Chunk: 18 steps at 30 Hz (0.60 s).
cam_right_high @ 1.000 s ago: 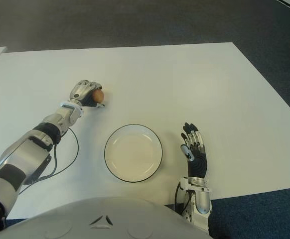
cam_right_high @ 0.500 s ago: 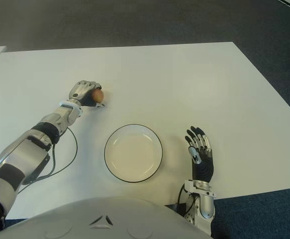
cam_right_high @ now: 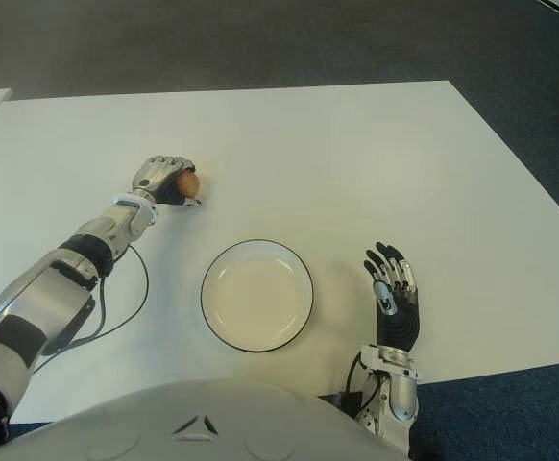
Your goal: Put the apples into the plate.
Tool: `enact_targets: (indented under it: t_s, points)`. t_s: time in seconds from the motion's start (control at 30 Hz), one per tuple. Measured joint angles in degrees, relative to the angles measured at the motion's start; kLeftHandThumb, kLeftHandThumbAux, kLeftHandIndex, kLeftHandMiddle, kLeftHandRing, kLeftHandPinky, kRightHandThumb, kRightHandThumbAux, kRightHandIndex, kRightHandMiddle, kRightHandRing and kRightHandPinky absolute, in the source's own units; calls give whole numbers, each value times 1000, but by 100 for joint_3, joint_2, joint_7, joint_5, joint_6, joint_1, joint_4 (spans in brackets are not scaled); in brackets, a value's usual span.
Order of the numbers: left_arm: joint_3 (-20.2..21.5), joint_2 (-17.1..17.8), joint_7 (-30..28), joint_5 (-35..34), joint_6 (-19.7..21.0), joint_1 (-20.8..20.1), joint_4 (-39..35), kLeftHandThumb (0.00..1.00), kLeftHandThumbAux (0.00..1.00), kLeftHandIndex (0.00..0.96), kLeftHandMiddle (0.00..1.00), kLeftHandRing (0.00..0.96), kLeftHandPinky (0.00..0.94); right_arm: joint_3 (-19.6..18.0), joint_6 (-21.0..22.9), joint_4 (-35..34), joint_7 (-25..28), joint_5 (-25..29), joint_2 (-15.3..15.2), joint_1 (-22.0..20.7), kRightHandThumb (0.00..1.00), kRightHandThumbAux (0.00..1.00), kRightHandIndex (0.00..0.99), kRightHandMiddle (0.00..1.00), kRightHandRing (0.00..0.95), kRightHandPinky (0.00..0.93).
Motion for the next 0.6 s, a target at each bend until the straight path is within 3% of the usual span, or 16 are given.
enact_targets:
  t_s: [0.3,0.6]
  points:
    - [14,107,-122,-55,-103,31,-266,750,696,443,849,843,820,-89,-3,21,7,19,54,-84,258,570,208,296,261,235]
    - [355,679,-789,-279,-334,685,-2243,749,697,442,864,856,812,-175,-64,187,87,17,72,-167,262,584,218,310,271,225]
